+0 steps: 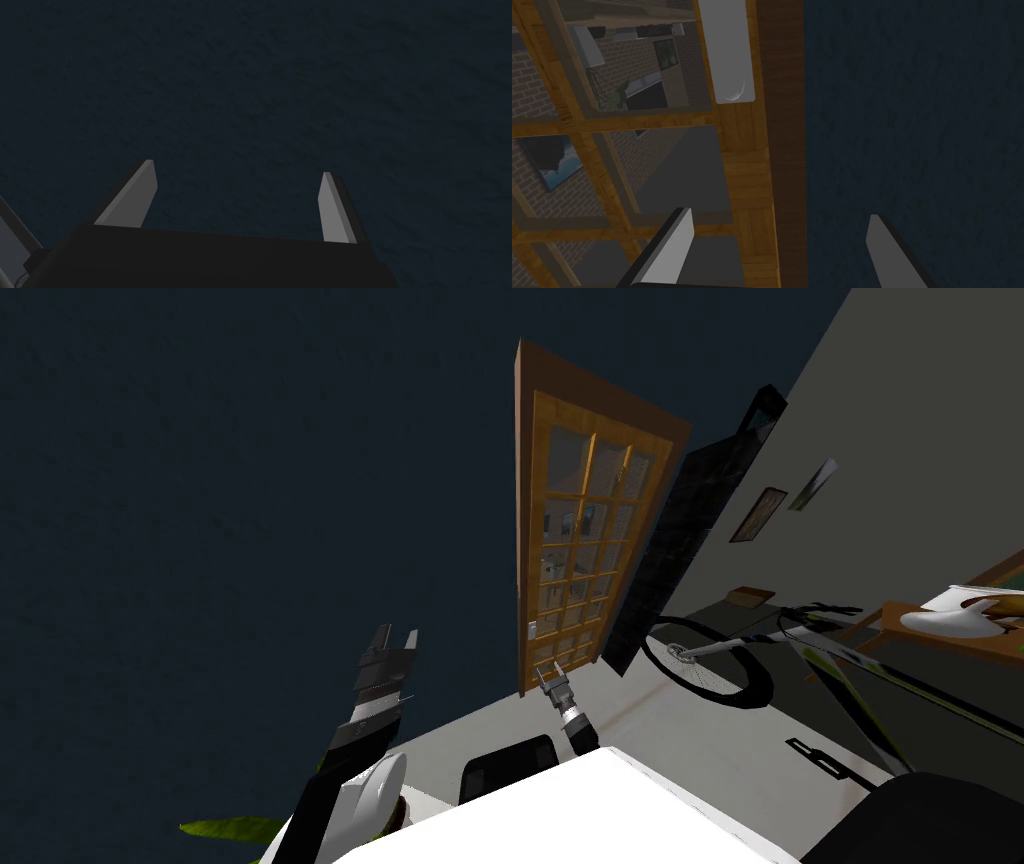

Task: Pull the door open

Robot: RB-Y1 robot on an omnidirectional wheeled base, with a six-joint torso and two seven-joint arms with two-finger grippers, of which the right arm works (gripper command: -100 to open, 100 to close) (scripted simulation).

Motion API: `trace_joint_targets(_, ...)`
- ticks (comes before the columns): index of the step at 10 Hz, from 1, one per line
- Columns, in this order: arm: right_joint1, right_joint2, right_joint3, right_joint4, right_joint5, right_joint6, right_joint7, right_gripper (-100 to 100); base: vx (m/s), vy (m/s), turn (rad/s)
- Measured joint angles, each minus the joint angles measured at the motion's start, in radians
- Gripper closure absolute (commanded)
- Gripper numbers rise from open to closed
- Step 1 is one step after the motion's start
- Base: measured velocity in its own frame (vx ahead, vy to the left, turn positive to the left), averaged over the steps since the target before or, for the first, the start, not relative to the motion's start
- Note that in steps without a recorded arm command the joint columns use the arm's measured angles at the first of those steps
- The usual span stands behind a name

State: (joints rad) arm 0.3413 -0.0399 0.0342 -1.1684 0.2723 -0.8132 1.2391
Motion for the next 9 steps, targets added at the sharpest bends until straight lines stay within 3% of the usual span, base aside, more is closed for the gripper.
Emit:
trace_joint_targets(4,-0.014,0.022,-0.001,0.078,0.021,-0.021,0.077,-100,0.18,-0.098,-0.061)
trace_joint_targets(6,-0.011,0.026,0.001,0.086,0.027,-0.023,0.095,-100,0.037,-0.016,0.031)
trace_joint_targets(9,-0.063,-0.013,-0.05,0.167,0.031,-0.044,0.07,-100,-0.066,0.107,0.072)
